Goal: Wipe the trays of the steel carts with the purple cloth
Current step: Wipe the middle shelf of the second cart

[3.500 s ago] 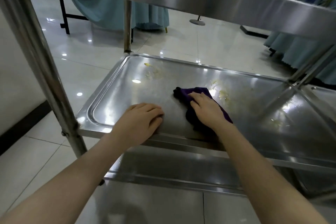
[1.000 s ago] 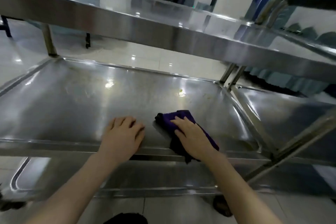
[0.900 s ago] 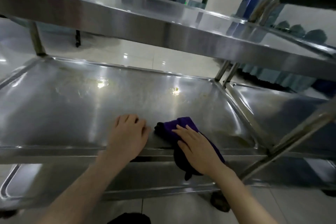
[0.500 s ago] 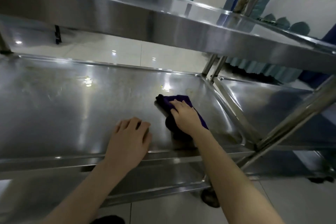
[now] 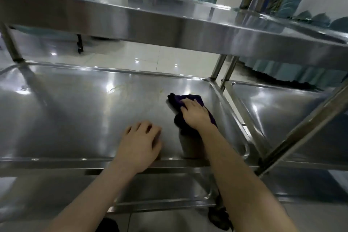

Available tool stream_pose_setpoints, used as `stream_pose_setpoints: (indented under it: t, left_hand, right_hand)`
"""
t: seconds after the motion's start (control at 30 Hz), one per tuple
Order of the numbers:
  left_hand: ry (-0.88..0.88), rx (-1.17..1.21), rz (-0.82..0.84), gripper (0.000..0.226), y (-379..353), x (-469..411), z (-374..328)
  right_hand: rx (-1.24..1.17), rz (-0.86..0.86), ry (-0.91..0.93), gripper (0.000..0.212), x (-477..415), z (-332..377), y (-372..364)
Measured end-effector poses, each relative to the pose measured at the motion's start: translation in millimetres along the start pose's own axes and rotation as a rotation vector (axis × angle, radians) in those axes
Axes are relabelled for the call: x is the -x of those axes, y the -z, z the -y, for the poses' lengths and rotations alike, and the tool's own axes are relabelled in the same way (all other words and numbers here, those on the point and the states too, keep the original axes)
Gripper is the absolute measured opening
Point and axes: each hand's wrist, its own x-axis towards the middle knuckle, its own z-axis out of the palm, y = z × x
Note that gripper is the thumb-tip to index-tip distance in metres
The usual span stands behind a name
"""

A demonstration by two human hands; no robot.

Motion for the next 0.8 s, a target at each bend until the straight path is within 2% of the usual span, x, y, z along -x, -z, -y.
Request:
stream_pose_setpoints:
  t: [0.07,0.17,0.3,0.43,0.6,0.7,0.8]
  left_hand:
    - [-0.012,-0.011,0.016,0.041,1,1,1]
    - [-0.005,0.005,0.038,0.054,5,2,-1]
    - [-0.009,-0.026,0.038,0.043,2,0,0]
    - [-0.013,-0.011,0.021,0.039,-3,0,1]
    - [-0.01,-0.015,-0.037,0.034,-9,1,3]
    - [0.0,-0.006,-0.028,0.032,-9,0,4]
    - [-0.004,-0.028,-0.038,0.031,-8,-3,3]
  right_hand:
    - [0.001,-0.017,-0.014,0.046,-2,3,0]
    - [0.011,-0.032,0.134,0.044,53,-8,-3]
    - [-0.04,-0.017,0.203,0.047,136,-39,-4]
    - [-0.017,-0.022,0.211,0.042,90,-42,5]
    - [0.055,-0.05,-0.053,0.044,-17,-43,19]
    - [0.041,-0.043,0.015,0.043,3,-43,18]
    - [-0.012,-0.058,0.137,0.042,85,-71,15]
